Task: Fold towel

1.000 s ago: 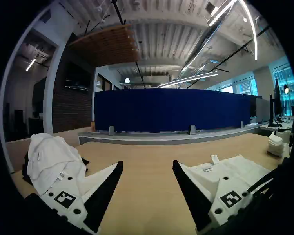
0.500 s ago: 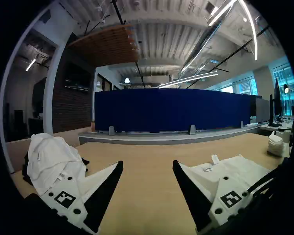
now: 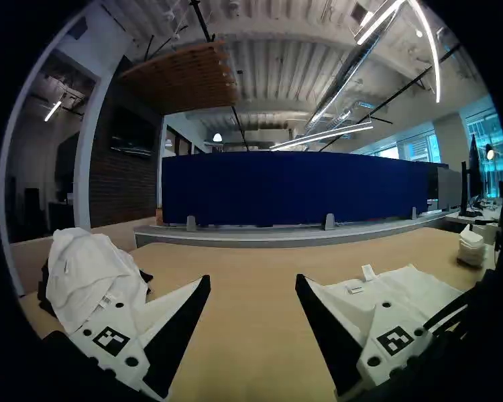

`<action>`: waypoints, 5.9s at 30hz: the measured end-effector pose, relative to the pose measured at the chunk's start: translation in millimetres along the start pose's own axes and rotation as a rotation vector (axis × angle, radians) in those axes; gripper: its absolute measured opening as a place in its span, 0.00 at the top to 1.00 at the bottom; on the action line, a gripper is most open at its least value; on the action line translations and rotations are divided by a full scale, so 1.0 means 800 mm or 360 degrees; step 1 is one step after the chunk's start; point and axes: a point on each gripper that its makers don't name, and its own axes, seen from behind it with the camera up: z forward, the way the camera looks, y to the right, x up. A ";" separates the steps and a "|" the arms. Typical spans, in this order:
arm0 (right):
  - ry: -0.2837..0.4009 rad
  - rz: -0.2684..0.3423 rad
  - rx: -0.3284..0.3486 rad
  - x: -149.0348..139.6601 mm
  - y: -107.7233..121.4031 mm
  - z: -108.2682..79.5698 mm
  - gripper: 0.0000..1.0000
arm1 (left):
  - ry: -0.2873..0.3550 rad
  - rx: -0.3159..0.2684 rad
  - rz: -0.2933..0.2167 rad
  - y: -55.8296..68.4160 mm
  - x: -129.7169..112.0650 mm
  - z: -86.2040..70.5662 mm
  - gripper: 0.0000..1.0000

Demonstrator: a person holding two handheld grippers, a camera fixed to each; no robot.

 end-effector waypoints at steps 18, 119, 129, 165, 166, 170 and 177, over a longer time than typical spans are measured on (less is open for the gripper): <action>0.0000 -0.0001 0.0000 0.000 0.000 -0.001 0.00 | 0.0001 0.0000 0.0002 0.000 -0.002 0.001 0.06; -0.0902 -0.0405 0.0725 -0.018 -0.112 -0.088 0.00 | -0.0797 -0.0933 0.0434 0.153 -0.019 -0.088 0.06; -0.1067 -0.0450 0.0783 -0.088 -0.114 -0.105 0.00 | -0.0986 -0.0983 0.0458 0.161 -0.090 -0.102 0.06; -0.1297 -0.0426 0.0847 -0.173 -0.113 -0.138 0.27 | -0.1301 -0.1056 0.0480 0.186 -0.163 -0.113 0.23; -0.1300 -0.0425 0.0849 -0.174 -0.113 -0.138 0.29 | -0.1302 -0.1054 0.0484 0.186 -0.163 -0.112 0.25; -0.1304 -0.0417 0.0854 -0.176 -0.115 -0.137 0.38 | -0.1312 -0.1045 0.0489 0.186 -0.163 -0.112 0.30; -0.1321 -0.0386 0.0884 -0.176 -0.122 -0.139 0.58 | -0.1328 -0.1012 0.0479 0.183 -0.163 -0.111 0.44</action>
